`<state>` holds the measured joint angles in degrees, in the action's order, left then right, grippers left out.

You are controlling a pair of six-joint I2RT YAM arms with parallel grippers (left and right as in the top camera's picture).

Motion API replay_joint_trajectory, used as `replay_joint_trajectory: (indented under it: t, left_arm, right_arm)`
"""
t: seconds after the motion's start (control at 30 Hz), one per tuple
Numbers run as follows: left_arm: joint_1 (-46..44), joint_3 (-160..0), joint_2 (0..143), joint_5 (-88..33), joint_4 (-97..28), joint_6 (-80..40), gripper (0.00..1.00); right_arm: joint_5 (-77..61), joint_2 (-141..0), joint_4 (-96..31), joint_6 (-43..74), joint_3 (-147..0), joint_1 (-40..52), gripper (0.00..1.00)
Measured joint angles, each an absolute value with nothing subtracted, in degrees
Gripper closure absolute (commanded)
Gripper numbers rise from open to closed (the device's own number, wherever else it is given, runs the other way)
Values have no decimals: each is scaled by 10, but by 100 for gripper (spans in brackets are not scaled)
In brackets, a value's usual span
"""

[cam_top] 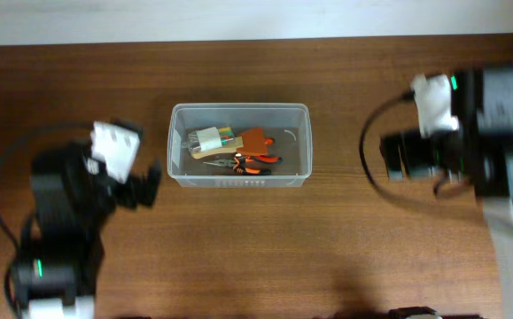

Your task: Pack container

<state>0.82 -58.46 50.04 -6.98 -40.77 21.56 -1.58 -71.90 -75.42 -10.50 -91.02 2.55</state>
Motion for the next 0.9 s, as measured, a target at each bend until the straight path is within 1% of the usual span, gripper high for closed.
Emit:
replay_joint_trajectory:
  t: [0.2, 0.27, 0.4, 0.5, 0.63, 0.9]
  left_arm:
    - [-39, -473, 328, -46, -397, 215, 1]
    - [-47, -451, 296, -43, -396, 211, 1]
    - [-51, -431, 272, -40, -397, 194, 1]
    - [-51, -429, 271, -40, -397, 189, 1]
    - [-51, -429, 271, -40, -397, 185, 1]
    - [-51, -429, 271, -38, -398, 184, 1]
  right_arm:
    - [-16, -464, -670, -110, -703, 25, 1]
    - [-16, -379, -659, -113, -642, 25, 2]
    - [-16, -257, -651, -117, -540, 25, 1]
    - [-16, -205, -651, -119, -498, 25, 1]
    - [-16, -165, -658, -120, -492, 25, 1]
    - [-16, -160, -673, -120, -491, 25, 1]
